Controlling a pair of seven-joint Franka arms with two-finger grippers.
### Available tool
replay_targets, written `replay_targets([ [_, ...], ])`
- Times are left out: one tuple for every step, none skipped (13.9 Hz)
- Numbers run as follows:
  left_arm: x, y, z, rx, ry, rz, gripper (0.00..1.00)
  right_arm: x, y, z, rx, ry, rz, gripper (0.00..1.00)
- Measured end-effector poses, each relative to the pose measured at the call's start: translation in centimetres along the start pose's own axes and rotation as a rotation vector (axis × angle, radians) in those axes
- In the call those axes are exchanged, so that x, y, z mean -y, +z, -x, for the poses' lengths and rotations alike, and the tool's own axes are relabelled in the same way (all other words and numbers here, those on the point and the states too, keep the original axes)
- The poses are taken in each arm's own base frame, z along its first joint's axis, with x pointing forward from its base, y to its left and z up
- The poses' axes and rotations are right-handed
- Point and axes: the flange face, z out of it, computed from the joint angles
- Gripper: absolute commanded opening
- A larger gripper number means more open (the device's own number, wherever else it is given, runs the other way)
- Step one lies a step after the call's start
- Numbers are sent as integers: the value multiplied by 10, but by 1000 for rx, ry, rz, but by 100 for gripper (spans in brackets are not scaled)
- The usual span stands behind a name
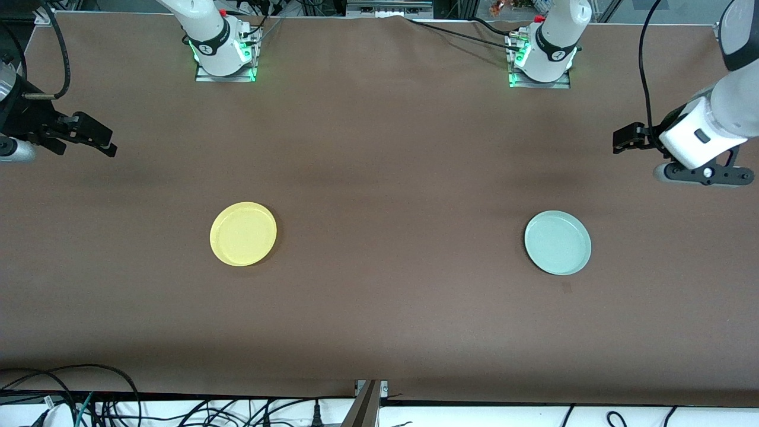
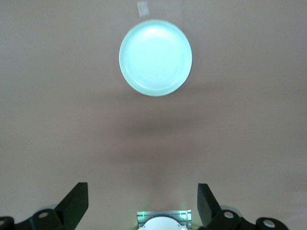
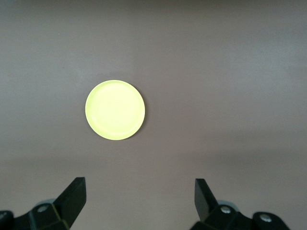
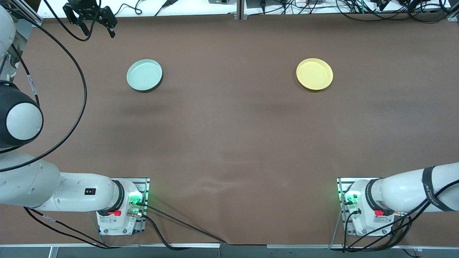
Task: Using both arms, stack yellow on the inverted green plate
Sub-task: 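Move the left gripper toward the pale green plate's rim, then grasp the green plate with the left gripper while the right gripper reaches yellow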
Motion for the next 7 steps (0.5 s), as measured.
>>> replay_targets([
  [2,14,-11,19,-1,3,100,0,0,0,0,0,0,100],
  [6,30,-26,25,6,6,100,0,0,0,1,0,0,100],
  [12,46,-42,18,30,10,100,0,0,0,3,0,0,100],
  [21,64,-59,7,67,14,100,0,0,0,4,-1,1,100],
  [32,83,-76,-7,105,19,100,0,0,0,6,-2,1,100],
  [42,102,-91,-25,145,22,100,0,0,1,8,-2,1,100],
  [51,119,-104,-43,187,23,100,0,0,1,9,-2,1,100],
])
